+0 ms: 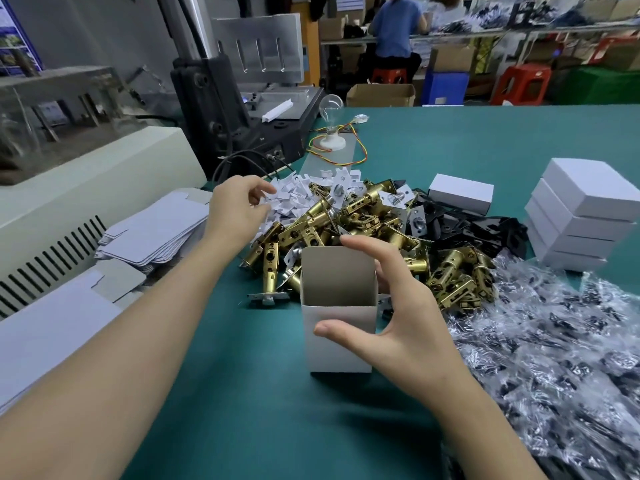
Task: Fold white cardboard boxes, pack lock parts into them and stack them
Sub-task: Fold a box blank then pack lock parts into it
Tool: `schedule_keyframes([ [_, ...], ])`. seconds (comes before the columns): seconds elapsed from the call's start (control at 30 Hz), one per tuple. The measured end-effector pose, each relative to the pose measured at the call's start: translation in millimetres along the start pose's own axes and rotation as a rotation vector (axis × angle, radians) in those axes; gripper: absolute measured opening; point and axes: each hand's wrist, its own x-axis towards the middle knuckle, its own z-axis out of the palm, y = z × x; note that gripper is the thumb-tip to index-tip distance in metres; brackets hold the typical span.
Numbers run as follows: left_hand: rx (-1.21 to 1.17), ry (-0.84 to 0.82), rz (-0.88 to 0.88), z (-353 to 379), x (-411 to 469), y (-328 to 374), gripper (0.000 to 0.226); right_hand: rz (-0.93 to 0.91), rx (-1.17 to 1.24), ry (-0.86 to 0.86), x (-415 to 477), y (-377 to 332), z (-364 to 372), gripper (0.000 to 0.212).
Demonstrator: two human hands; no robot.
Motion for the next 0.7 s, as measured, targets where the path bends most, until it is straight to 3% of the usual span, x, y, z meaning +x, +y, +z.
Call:
schedule_keyframes([
  [0.17,-0.619,0.162,-0.030,-42.9,-35.2,28.8,0.027,0.020,0.017,-0.006,-1.2,-0.4,-1.1,0.080],
  [0.23,-0.736,0.291,0.109,-68.3,-58.1,48.6,0.029,0.034,0.012,-0.015,-1.8,-0.5,-1.1,0.076],
  [0.3,-0.793,0.262,0.276,-82.4,-88.6,70.8,0.030,0.053,-0.011,-0.028,-1.8,-1.5,-1.7,0.073],
  [0.47,-0.607,0.008,0.499,-69.9,-144.6,100.8,0.018,0.050,-0.001,-0.033,-2.5,-6.3,-1.8,0.071],
  [0.7,-0.480,0.112,0.441,-59.4,-148.0,94.2,0.012,0.034,0.055,-0.022,-5.0,-8.5,-1.2,0.074],
])
